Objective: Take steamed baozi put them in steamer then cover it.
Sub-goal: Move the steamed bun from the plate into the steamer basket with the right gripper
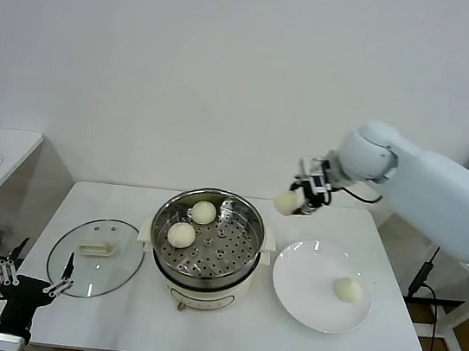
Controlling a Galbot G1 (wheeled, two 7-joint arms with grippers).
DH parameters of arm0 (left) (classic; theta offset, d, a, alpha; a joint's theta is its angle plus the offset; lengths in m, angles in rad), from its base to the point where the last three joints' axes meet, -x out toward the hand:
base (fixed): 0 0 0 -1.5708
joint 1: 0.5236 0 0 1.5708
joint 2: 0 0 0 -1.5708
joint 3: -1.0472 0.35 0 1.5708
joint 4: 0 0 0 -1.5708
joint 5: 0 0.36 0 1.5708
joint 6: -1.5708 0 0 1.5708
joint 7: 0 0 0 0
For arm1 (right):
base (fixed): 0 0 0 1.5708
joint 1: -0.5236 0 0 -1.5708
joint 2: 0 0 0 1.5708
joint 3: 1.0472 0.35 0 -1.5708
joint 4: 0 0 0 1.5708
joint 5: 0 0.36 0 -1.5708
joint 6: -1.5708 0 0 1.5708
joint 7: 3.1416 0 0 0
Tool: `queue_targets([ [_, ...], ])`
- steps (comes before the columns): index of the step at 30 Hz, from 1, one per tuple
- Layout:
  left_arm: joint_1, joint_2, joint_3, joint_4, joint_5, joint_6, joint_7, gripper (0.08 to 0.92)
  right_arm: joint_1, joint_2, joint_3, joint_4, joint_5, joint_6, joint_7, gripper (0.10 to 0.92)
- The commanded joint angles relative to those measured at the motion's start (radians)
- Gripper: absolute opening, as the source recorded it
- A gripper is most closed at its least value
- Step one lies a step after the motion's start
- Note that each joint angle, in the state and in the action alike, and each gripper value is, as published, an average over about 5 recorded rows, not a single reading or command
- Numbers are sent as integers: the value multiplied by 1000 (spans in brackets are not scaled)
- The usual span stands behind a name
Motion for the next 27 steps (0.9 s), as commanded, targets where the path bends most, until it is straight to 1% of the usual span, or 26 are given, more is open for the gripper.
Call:
queue_targets([
  [1,0,-1,-5,-4,1,1,0,823,66,206,-115,-3,124,80,71,552],
  [3,-1,-4,-8,-10,1,2,1,823,44,235,-136,-5,134,108,93,552],
  [6,1,-10,-12,-20,1,4,1,823,6,275,-155,-10,106,154,115,551],
  [11,9,-25,-16,-39,1,5,1,823,-34,313,-182,-16,-5,257,129,551],
  [16,16,-34,-22,-52,1,5,0,823,-59,327,-203,-27,-103,361,138,551],
  [27,25,-46,-27,-59,1,3,-2,823,-60,343,-230,-19,-205,480,106,551],
])
